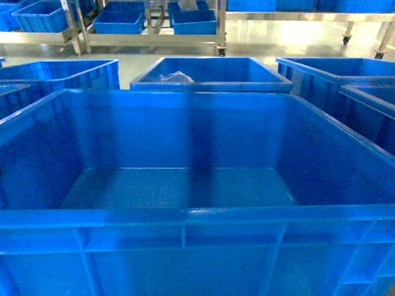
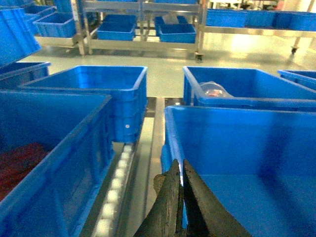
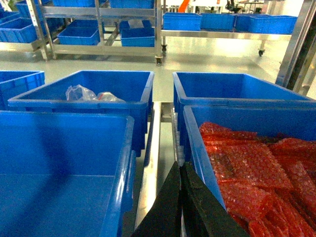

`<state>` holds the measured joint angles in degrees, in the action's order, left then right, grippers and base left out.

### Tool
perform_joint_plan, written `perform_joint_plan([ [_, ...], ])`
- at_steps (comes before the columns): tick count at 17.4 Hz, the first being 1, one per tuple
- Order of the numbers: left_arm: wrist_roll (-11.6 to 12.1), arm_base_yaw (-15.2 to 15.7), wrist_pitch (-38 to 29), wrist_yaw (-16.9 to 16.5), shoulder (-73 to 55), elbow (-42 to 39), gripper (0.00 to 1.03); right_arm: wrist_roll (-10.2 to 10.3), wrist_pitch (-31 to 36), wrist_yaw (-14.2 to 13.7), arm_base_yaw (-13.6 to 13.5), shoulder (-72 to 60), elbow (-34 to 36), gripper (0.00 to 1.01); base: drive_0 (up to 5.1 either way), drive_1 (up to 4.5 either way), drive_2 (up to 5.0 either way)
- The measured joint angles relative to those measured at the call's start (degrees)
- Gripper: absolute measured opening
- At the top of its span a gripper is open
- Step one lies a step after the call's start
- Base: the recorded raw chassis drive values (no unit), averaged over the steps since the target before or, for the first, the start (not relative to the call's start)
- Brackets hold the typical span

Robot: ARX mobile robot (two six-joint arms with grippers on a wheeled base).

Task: Place box next to blue box on left shelf

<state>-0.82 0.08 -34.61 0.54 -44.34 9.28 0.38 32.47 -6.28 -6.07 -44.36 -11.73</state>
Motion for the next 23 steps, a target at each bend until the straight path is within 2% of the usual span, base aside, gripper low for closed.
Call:
perform_joint_plan([
  [2, 0.02, 0.0, 1.16, -0.35, 3.23, -2.05, 0.02, -0.02, -0.81, 1.29, 1.01, 2.82, 2.32, 0.02, 0.0, 0.0, 0.0],
  [3, 0.02, -0.11, 2.23, -0.52, 5.16, -3.04, 0.02, -0.04, -1.62, 5.27, 4.28, 5.11, 3.78, 0.02, 0.0, 0.0, 0.0],
  [4, 0.02, -0.09, 3.1, -0.5, 6.67, -3.67, 0.02, 0.0, -2.19, 5.66, 6.03, 6.56, 4.55, 0.02, 0.0, 0.0, 0.0],
  [5, 0.02, -0.09, 3.85, -0.48, 8.22, -4.37, 0.02, -0.02, -2.95, 5.49, 6.49, 7.89, 5.22, 0.02, 0.0, 0.0, 0.0],
  [6, 0.02, -0.09, 4.76, -0.52, 9.6, -4.92, 0.02, -0.02, -3.61, 6.27, 6.34, 9.22, 5.92, 0.02, 0.0, 0.0, 0.0],
  [11, 0.02, -0.09, 10.21, -0.5, 17.11, -6.86, 0.02, -0.04, -8.13, 6.32, 6.08, 16.44, 8.7, 0.02, 0.0, 0.0, 0.0],
  [12, 0.02, -0.09, 7.45, -0.5, 17.64, -8.46, 0.02, -0.02, -9.14, 6.32, 6.08, 17.94, 8.94, 0.02, 0.0, 0.0, 0.0],
  [14, 0.02, -0.09, 10.62, -0.52, 19.78, -8.44, 0.02, -0.04, -11.06, 6.32, 6.08, 20.57, 9.53, 0.02, 0.0, 0.0, 0.0],
  [15, 0.02, -0.09, 12.24, -0.5, 21.53, -8.44, 0.02, -0.02, -8.5, 6.32, 6.08, 20.96, 11.02, 0.02, 0.0, 0.0, 0.0],
  [23, 0.02, -0.09, 22.18, -0.52, 31.93, -8.44, 0.02, -0.04, -19.3, 6.32, 6.08, 31.15, 10.99, 0.02, 0.0, 0.0, 0.0],
])
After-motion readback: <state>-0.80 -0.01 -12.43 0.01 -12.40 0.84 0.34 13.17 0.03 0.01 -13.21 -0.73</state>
